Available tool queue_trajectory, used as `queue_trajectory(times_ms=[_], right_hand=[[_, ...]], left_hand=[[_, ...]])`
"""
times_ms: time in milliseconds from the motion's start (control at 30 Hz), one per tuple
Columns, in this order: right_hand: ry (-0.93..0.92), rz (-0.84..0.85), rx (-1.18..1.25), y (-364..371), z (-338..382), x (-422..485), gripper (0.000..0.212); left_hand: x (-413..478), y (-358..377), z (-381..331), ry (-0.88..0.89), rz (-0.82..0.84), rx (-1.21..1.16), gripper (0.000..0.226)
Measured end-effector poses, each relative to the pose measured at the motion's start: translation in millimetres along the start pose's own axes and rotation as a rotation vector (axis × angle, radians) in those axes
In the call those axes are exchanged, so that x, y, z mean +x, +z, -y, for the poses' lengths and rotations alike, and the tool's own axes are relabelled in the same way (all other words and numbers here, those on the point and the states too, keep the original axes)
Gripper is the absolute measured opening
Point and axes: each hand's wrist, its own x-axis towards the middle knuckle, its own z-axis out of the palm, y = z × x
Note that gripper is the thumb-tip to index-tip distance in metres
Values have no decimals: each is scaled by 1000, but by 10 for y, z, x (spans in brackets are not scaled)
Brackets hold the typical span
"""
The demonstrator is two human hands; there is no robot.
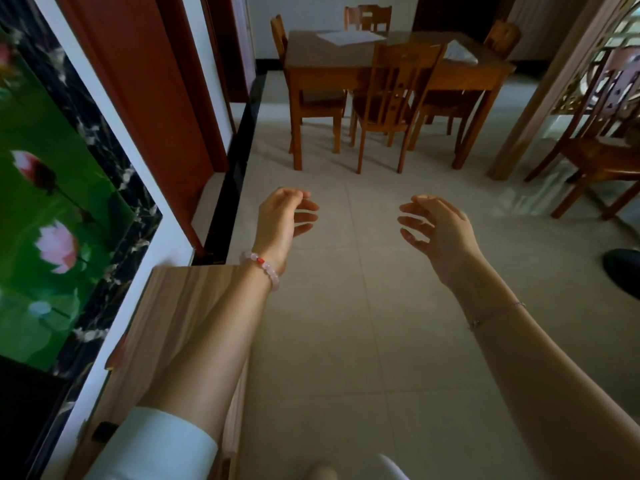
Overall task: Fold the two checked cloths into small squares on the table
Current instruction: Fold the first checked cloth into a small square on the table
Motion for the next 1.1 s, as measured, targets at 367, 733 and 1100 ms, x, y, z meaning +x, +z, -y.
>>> queue_trajectory(times_ms=[367, 733, 1100], right_hand=[[29, 54, 5, 121, 115, 1551, 12], [71, 116, -9, 168, 539, 3413, 12], [62, 199, -29, 731, 653, 4954, 15]], left_hand=[[1402, 477, 114, -10, -31, 19, 19], [2986, 1307, 7, -22, -89, 3, 18], [4562, 1431, -6, -3, -128, -23, 19]])
